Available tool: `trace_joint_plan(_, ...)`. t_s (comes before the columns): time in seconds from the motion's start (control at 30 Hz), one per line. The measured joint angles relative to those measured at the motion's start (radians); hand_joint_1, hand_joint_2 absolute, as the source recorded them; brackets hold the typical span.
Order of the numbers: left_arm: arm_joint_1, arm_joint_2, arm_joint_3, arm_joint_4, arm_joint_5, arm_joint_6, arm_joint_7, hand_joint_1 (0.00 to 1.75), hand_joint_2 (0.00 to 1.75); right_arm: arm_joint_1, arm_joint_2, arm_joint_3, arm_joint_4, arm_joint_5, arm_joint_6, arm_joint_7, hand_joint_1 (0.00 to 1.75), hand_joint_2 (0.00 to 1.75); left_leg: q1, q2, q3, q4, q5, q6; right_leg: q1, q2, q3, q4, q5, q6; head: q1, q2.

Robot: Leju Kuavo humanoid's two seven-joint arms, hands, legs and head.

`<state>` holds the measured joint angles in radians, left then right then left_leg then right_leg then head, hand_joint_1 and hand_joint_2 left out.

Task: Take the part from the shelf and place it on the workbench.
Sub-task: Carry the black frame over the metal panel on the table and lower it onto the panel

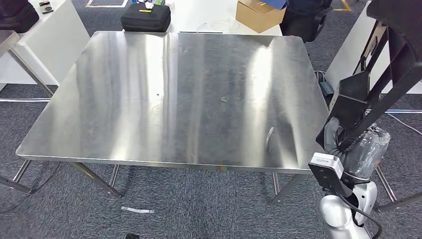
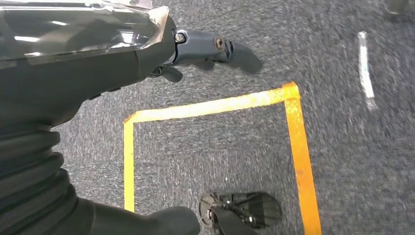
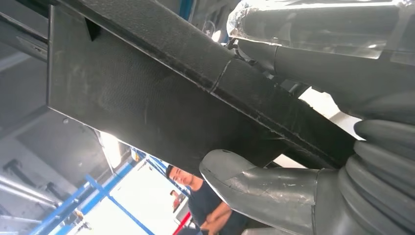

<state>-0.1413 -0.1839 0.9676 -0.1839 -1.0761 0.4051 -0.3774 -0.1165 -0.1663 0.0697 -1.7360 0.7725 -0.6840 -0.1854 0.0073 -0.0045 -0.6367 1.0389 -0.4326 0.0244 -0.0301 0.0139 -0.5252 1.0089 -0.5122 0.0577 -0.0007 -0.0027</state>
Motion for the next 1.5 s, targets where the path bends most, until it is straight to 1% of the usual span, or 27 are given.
trace_joint_plan(0.1,-0.001,0.000,-0.001,0.000,0.000,0.000,0.000,0.00,1.75,-0.003,-0.002,0.002,0.002,0.000,0.000,0.000,1.66,1.75,-0.002,-0.002,0.014,-0.016,-0.002,0.017,-0.002,-0.004,-0.006,0.017,-0.014,0.012,0.000,0.000)
trace_joint_plan(0.17,-0.002,0.000,-0.002,0.000,0.000,0.000,0.000,0.00,1.75,-0.007,-0.004,0.002,0.004,-0.001,0.000,0.000,1.66,1.75,-0.003,-0.001,0.027,-0.024,-0.006,0.031,-0.001,-0.007,-0.061,0.119,-0.051,0.005,0.002,0.000)
trace_joint_plan(0.23,-0.002,0.000,-0.002,0.000,0.000,0.000,0.000,0.00,1.75,-0.008,-0.006,0.003,0.009,-0.003,0.000,0.000,1.66,1.75,-0.007,0.000,0.034,-0.024,-0.014,0.041,0.003,-0.007,-0.144,0.251,-0.081,0.001,0.002,0.000)
trace_joint_plan(0.27,-0.002,0.000,-0.002,0.000,0.000,0.000,0.001,0.00,1.75,-0.007,-0.007,0.003,0.012,-0.003,0.000,0.000,1.66,1.75,-0.010,-0.001,0.039,-0.024,-0.018,0.044,0.004,-0.007,-0.171,0.283,-0.079,0.003,0.001,0.000)
trace_joint_plan(0.3,-0.002,-0.001,-0.002,0.000,0.000,0.000,0.001,0.00,1.75,-0.007,-0.008,0.003,0.014,-0.003,0.000,0.000,1.66,1.75,-0.012,-0.002,0.046,-0.024,-0.023,0.045,0.005,-0.007,-0.179,0.271,-0.058,0.009,0.001,0.000)
trace_joint_plan(0.37,-0.002,-0.002,-0.003,0.000,0.000,0.001,0.001,0.00,1.75,-0.008,-0.010,0.003,0.015,-0.004,0.000,0.000,1.66,1.75,-0.016,-0.005,0.061,-0.024,-0.034,0.044,0.007,-0.008,-0.141,0.151,0.013,0.019,0.002,0.000)
trace_joint_plan(0.43,-0.002,-0.004,-0.003,0.001,0.000,0.001,0.000,0.00,1.75,-0.010,-0.012,0.003,0.015,-0.003,0.000,0.000,1.66,1.75,-0.022,-0.006,0.072,-0.022,-0.046,0.037,0.015,-0.011,-0.093,0.036,0.065,0.013,0.001,0.000)
trace_joint_plan(0.5,-0.003,-0.006,-0.004,0.001,-0.001,0.002,0.000,0.00,1.75,-0.011,-0.014,0.003,0.015,-0.004,0.000,0.000,1.66,1.75,-0.026,-0.005,0.076,-0.022,-0.054,0.030,0.022,-0.011,-0.077,0.003,0.075,-0.002,0.000,0.000)
trace_joint_plan(0.6,-0.005,-0.006,-0.005,0.000,-0.002,0.003,-0.001,0.00,1.75,-0.011,-0.016,0.003,0.015,-0.004,0.000,0.000,1.66,1.75,-0.023,-0.004,0.069,-0.003,-0.070,0.014,0.009,-0.009,-0.067,-0.005,0.073,-0.018,-0.002,0.000)
trace_joint_plan(0.67,-0.006,-0.007,-0.007,0.000,-0.003,0.003,-0.002,0.00,1.75,-0.011,-0.017,0.003,0.015,-0.003,0.000,0.000,1.66,1.75,-0.015,-0.003,0.022,0.088,-0.111,-0.002,0.001,-0.010,-0.054,-0.009,0.067,-0.031,-0.004,0.000)
trace_joint_plan(0.73,-0.006,-0.007,-0.008,0.000,-0.004,0.003,-0.003,0.00,1.75,-0.009,-0.018,0.004,0.015,0.000,0.000,0.000,1.66,1.75,-0.004,-0.002,-0.057,0.219,-0.154,-0.016,0.000,-0.011,-0.047,-0.009,0.060,-0.039,-0.006,0.000)
trace_joint_plan(0.77,-0.006,-0.007,-0.008,0.000,-0.004,0.003,-0.003,0.00,1.75,-0.007,-0.018,0.004,0.015,0.001,0.000,0.001,1.66,1.75,0.002,-0.001,-0.087,0.257,-0.157,-0.021,-0.001,-0.010,-0.044,-0.009,0.056,-0.040,-0.006,0.000)
trace_joint_plan(0.8,-0.006,-0.007,-0.009,0.000,-0.004,0.003,-0.003,0.00,1.75,-0.005,-0.018,0.004,0.015,0.002,0.001,0.002,1.66,1.75,0.008,0.000,-0.101,0.262,-0.141,-0.026,-0.003,-0.010,-0.040,-0.009,0.052,-0.038,-0.006,0.000)
trace_joint_plan(0.83,-0.006,-0.007,-0.009,0.000,-0.005,0.003,-0.003,0.00,1.75,-0.001,-0.019,0.004,0.014,0.004,0.002,0.004,1.66,1.75,0.013,0.001,-0.093,0.226,-0.107,-0.030,-0.007,-0.009,-0.034,-0.008,0.047,-0.033,-0.006,0.000)
trace_joint_plan(0.9,-0.006,-0.007,-0.010,0.000,-0.006,0.002,-0.003,0.00,1.75,0.002,-0.020,0.005,0.013,0.005,0.003,0.007,1.66,1.75,0.023,0.001,-0.040,0.098,-0.033,-0.040,-0.010,-0.006,-0.021,-0.006,0.034,-0.018,-0.007,0.000)
trace_joint_plan(0.93,-0.007,-0.008,-0.010,0.001,-0.007,0.002,-0.004,0.00,1.75,0.003,-0.021,0.005,0.011,0.006,0.003,0.008,1.66,1.75,0.024,0.000,-0.014,0.045,-0.014,-0.039,-0.009,-0.004,-0.018,-0.004,0.027,-0.010,-0.009,0.000)
trace_joint_plan(0.97,-0.007,-0.008,-0.011,0.001,-0.008,0.002,-0.004,0.00,1.75,0.002,-0.024,0.005,0.010,0.006,0.003,0.009,1.66,1.75,0.023,-0.002,0.001,0.015,-0.010,-0.034,-0.006,-0.004,-0.017,-0.004,0.023,-0.002,-0.009,0.000)
trace_joint_plan(1.03,-0.008,-0.008,-0.011,0.001,-0.009,0.001,-0.004,0.00,1.75,0.002,-0.028,0.007,0.009,0.007,0.004,0.010,1.66,1.75,0.015,-0.004,0.009,0.003,-0.019,-0.014,-0.003,-0.003,-0.014,-0.010,0.020,0.012,-0.009,0.000)
trace_joint_plan(1.1,-0.008,-0.008,-0.011,0.001,-0.009,0.001,-0.004,0.00,1.75,0.002,-0.032,0.010,0.009,0.007,0.004,0.011,1.66,1.75,0.011,-0.005,0.014,-0.001,-0.020,0.007,-0.007,-0.005,-0.018,-0.003,0.014,0.021,-0.007,0.000)
trace_joint_plan(1.17,-0.008,-0.008,-0.012,0.001,-0.009,0.001,-0.005,0.00,1.75,0.002,-0.036,0.013,0.008,0.007,0.004,0.011,1.66,1.75,0.009,-0.004,0.022,-0.005,-0.024,0.024,-0.009,-0.008,-0.061,0.079,-0.018,0.018,-0.003,0.000)
trace_joint_plan(1.23,-0.009,-0.008,-0.012,0.001,-0.010,0.001,-0.005,0.00,1.75,0.003,-0.039,0.015,0.008,0.008,0.008,0.012,1.66,1.75,0.003,-0.004,0.030,-0.005,-0.030,0.035,-0.002,-0.009,-0.144,0.221,-0.058,0.010,-0.001,0.000)
trace_joint_plan(1.27,-0.009,-0.008,-0.012,0.001,-0.011,0.001,-0.005,0.00,1.75,0.005,-0.041,0.017,0.008,0.011,0.014,0.013,1.66,1.75,-0.001,-0.005,0.034,-0.004,-0.034,0.038,0.001,-0.009,-0.179,0.271,-0.065,0.009,-0.001,0.000)
trace_joint_plan(1.3,-0.009,-0.008,-0.012,0.001,-0.012,0.001,-0.004,0.00,1.75,0.005,-0.042,0.019,0.009,0.015,0.021,0.014,1.66,1.75,-0.004,-0.006,0.039,-0.004,-0.037,0.041,0.005,-0.009,-0.198,0.287,-0.058,0.011,-0.001,0.000)
trace_joint_plan(1.33,-0.009,-0.008,-0.012,0.001,-0.013,0.000,-0.004,0.00,1.75,0.005,-0.043,0.021,0.009,0.018,0.028,0.016,1.66,1.75,-0.007,-0.007,0.045,-0.004,-0.041,0.043,0.007,-0.009,-0.199,0.267,-0.037,0.014,-0.001,0.000)
trace_joint_plan(1.4,-0.009,-0.009,-0.015,0.001,-0.017,-0.001,-0.002,0.00,1.75,-0.005,-0.045,0.028,0.011,0.029,0.042,0.018,1.66,1.75,-0.011,-0.011,0.057,-0.004,-0.050,0.042,0.014,-0.009,-0.152,0.134,0.032,0.015,-0.001,0.000)
trace_joint_plan(1.47,-0.012,-0.009,-0.021,0.002,-0.023,-0.005,0.003,0.00,1.75,-0.029,-0.049,0.046,0.015,0.053,0.063,0.019,1.66,1.75,-0.018,-0.013,0.062,-0.004,-0.058,0.038,0.022,-0.009,-0.108,0.029,0.079,0.005,-0.001,0.000)
trace_joint_plan(1.5,-0.013,-0.009,-0.026,0.002,-0.027,-0.007,0.007,0.00,1.75,-0.048,-0.051,0.061,0.021,0.072,0.079,0.021,1.66,1.75,-0.022,-0.012,0.062,-0.003,-0.061,0.039,0.023,-0.009,-0.100,0.013,0.086,0.000,-0.002,0.000)
